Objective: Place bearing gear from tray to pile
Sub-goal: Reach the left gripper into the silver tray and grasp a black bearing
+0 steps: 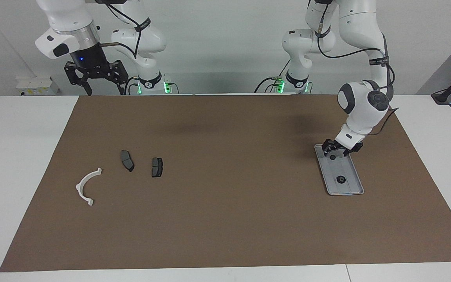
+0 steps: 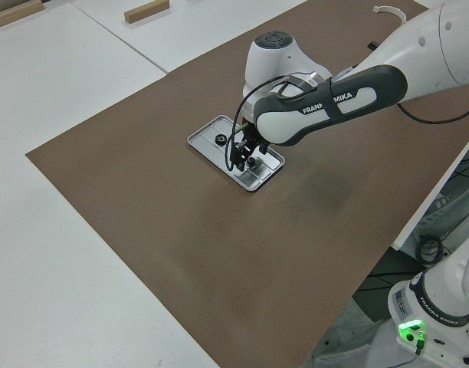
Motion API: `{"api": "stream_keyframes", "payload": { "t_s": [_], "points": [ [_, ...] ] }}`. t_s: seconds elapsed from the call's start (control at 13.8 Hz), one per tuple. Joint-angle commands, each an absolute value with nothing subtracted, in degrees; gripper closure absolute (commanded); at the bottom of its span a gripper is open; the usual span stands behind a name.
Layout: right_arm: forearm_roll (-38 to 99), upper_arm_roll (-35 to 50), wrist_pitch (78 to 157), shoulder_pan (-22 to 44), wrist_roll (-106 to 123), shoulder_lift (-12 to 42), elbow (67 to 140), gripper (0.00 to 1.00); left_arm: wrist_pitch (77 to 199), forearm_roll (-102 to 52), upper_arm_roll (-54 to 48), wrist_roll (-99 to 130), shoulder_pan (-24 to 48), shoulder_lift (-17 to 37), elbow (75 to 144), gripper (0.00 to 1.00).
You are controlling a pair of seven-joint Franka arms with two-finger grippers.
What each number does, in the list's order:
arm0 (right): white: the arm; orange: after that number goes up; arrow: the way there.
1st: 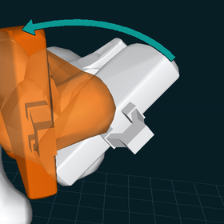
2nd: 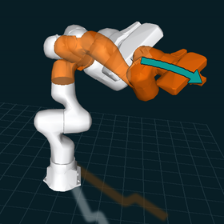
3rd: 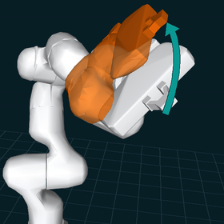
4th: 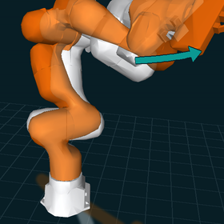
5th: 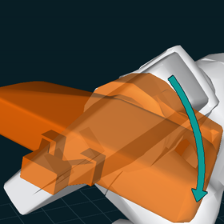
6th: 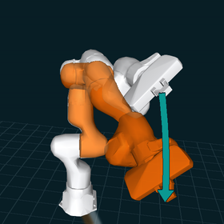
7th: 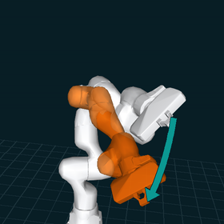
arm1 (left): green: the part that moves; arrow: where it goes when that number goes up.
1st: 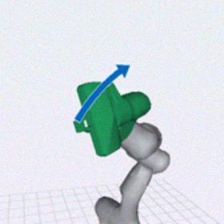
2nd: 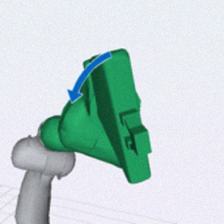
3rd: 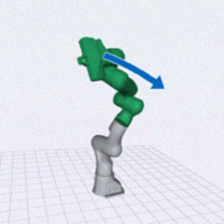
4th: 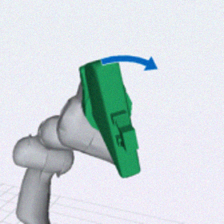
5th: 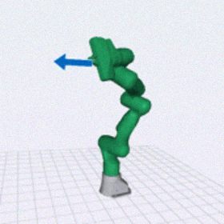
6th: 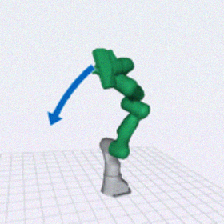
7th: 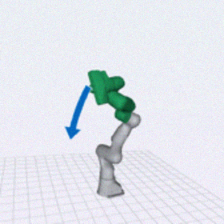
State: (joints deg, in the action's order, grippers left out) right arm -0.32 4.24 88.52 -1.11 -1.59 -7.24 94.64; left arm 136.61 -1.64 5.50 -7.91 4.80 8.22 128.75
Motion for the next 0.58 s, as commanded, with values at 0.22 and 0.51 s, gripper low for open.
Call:
{"api": "stream_keyframes", "payload": {
  "t_s": [0.22, 0.51],
  "points": [
    [1.23, 4.66, 98.41, -1.23, -3.5, -9.23, 107.02, 0.0, 139.84, -1.05, 5.45, -7.73, 5.27, 9.49, 129.46, 0.24],
    [1.23, 4.66, 110.28, 1.66, -9.84, -4.94, 114.34, 0.0, 137.12, -1.05, 5.54, -7.82, 5.19, 9.32, 129.03, 0.63]
  ]
}}
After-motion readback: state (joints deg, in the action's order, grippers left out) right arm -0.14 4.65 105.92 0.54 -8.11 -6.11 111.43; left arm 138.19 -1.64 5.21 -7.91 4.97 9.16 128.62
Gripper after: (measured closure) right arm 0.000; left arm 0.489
